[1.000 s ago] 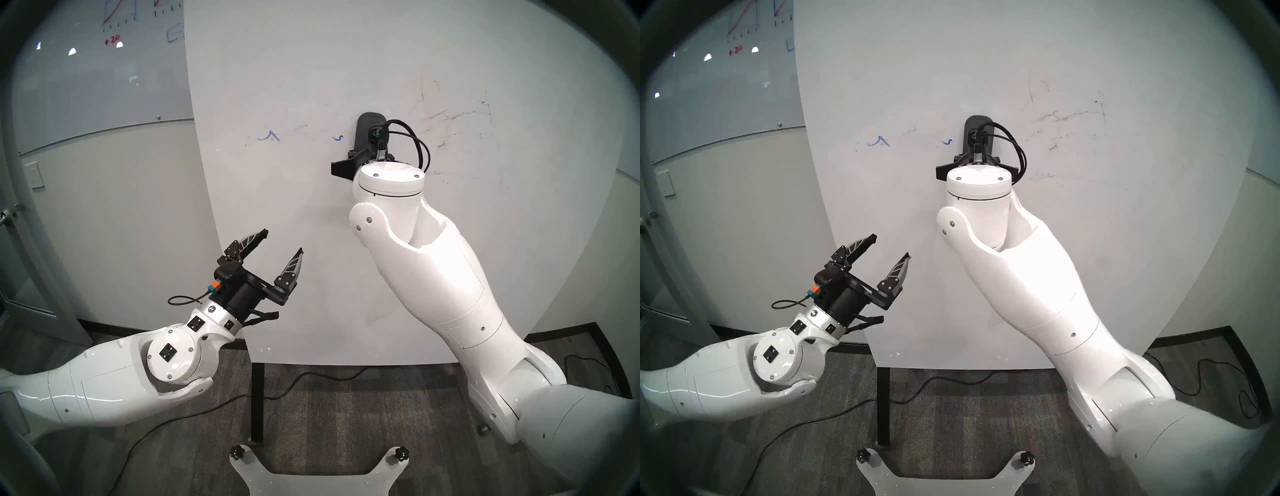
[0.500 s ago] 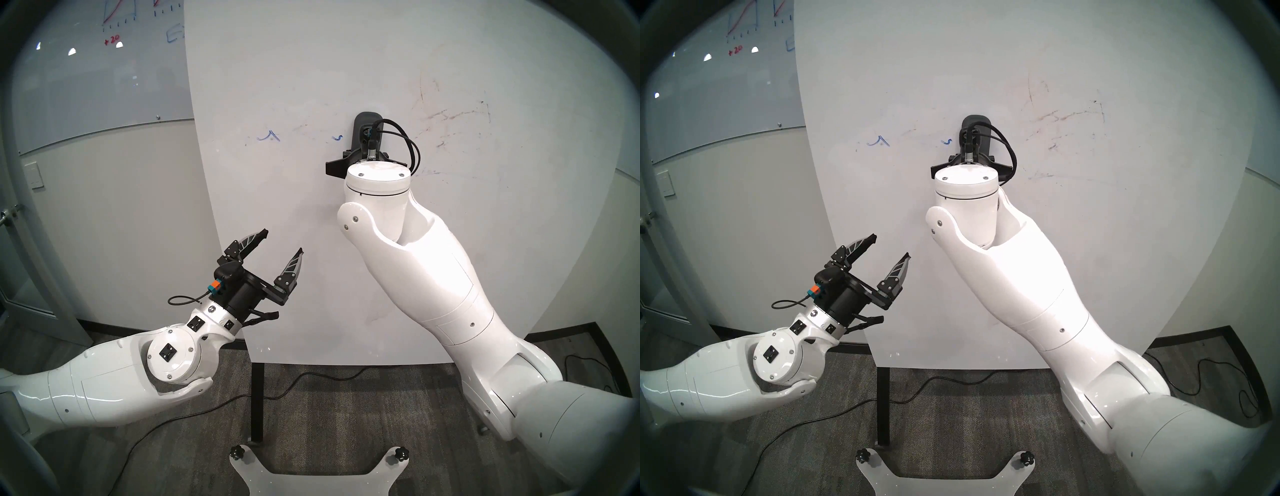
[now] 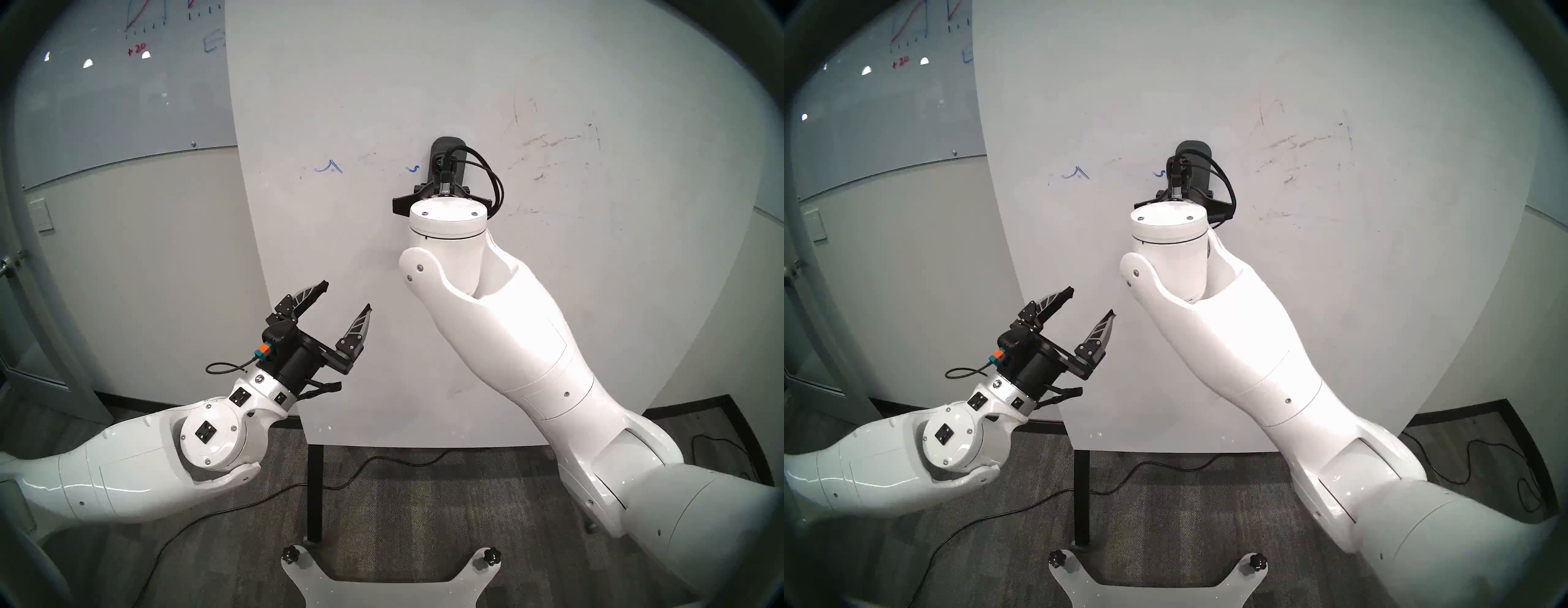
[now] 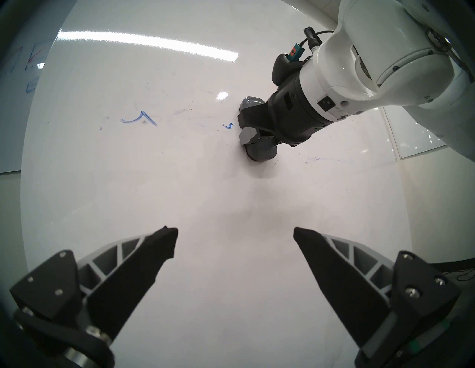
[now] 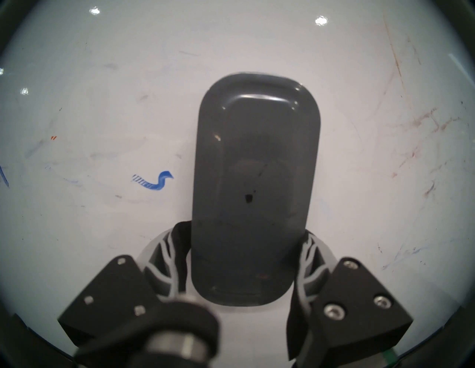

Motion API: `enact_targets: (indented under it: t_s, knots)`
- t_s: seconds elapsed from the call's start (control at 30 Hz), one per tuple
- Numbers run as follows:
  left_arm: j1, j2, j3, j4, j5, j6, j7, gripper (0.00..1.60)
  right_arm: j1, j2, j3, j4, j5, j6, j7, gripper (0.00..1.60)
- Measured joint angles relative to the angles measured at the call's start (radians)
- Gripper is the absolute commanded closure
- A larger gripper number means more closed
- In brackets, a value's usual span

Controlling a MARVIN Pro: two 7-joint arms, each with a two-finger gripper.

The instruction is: Erase all marks on the whiteboard with the eraser

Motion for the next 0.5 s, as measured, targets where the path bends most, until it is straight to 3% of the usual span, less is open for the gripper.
enact_targets:
  t_s: [0.5]
  knots:
    - [0.000, 0.000, 0.000, 0.000, 0.000, 0.000, 0.000, 0.00, 0.015, -0.016, -0.041, 0.021, -0.006, -0.010, -0.022, 1.60]
